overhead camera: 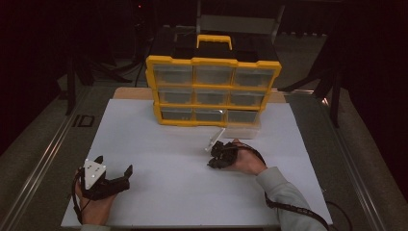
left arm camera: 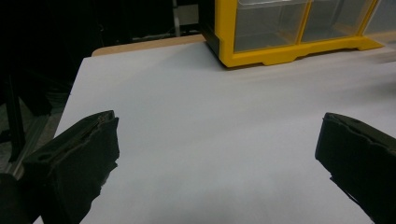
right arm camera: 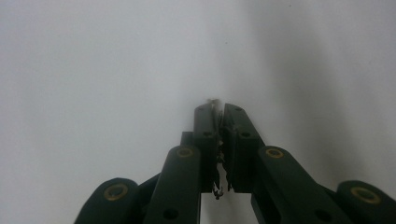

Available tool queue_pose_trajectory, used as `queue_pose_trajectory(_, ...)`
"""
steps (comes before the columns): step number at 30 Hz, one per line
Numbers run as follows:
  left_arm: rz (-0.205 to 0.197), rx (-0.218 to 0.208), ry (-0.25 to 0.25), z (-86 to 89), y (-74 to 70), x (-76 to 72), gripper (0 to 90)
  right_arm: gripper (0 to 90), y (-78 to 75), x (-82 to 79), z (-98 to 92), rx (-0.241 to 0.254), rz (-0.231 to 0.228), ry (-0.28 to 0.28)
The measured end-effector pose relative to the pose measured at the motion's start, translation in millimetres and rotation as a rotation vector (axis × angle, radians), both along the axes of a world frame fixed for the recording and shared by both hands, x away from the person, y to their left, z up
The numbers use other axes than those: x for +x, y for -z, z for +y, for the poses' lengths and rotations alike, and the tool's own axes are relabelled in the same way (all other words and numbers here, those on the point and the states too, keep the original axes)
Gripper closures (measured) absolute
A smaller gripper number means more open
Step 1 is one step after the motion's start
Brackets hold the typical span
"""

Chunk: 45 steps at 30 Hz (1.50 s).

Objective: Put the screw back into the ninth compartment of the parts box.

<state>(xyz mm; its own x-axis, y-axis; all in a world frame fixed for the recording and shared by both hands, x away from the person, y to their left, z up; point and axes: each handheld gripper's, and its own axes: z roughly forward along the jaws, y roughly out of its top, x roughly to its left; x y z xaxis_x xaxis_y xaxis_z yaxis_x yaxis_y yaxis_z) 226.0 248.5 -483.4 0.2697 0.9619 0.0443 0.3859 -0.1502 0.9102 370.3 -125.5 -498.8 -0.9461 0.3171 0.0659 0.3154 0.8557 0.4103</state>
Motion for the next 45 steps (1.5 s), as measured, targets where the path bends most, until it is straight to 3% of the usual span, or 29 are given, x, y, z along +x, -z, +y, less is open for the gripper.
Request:
queue_pose_trajectory(24, 0.0, 0.0, 0.0, 0.0, 0.1, 0.0, 0.4, 85.7, -1.7, 2.4, -8.5, 0.041, 0.038, 0.047)
queue_pose_trajectory(30, 0.001, 0.0, 0.0, 0.0, 0.2, 0.1, 0.4, 88.9, -3.6, 4.4, -11.2, 0.055, 0.028, 0.064)
queue_pose_trajectory(45, 0.0, 0.001, -0.001, 0.1, 0.2, 0.1, 0.3, 84.0, 1.8, 11.3, -13.4, 0.042, 0.061, 0.107)
